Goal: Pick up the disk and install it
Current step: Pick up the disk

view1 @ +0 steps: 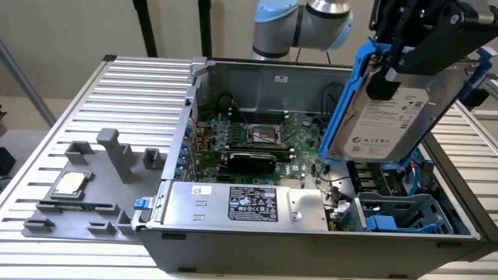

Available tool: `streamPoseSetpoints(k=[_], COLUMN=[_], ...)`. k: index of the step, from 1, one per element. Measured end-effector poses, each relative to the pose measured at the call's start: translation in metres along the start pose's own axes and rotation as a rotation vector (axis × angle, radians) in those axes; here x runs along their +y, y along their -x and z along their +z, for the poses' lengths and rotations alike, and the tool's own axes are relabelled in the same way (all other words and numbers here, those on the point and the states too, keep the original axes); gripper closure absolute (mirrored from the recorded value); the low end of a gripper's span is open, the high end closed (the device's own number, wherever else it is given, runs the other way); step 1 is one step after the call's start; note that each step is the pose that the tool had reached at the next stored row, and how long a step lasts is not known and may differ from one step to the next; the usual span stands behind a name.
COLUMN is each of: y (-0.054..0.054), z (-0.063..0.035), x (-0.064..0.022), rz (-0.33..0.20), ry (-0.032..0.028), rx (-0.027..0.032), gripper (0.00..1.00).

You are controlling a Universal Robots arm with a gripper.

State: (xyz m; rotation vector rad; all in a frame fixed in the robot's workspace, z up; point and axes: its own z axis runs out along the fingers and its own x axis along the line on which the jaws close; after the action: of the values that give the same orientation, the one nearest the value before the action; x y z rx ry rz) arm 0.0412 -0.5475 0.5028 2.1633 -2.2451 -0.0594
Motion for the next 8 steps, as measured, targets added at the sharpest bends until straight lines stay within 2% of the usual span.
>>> streamPoseSetpoints(k=[4, 8], y=[-0.012, -0.021], z=[0.0001, 0.0007], x=[-0.0109, -0.0252], rz=[0.0, 0.0], ry=[0.0, -0.0001], rx=[0.0, 0.0001], gripper=[1.0, 1.0])
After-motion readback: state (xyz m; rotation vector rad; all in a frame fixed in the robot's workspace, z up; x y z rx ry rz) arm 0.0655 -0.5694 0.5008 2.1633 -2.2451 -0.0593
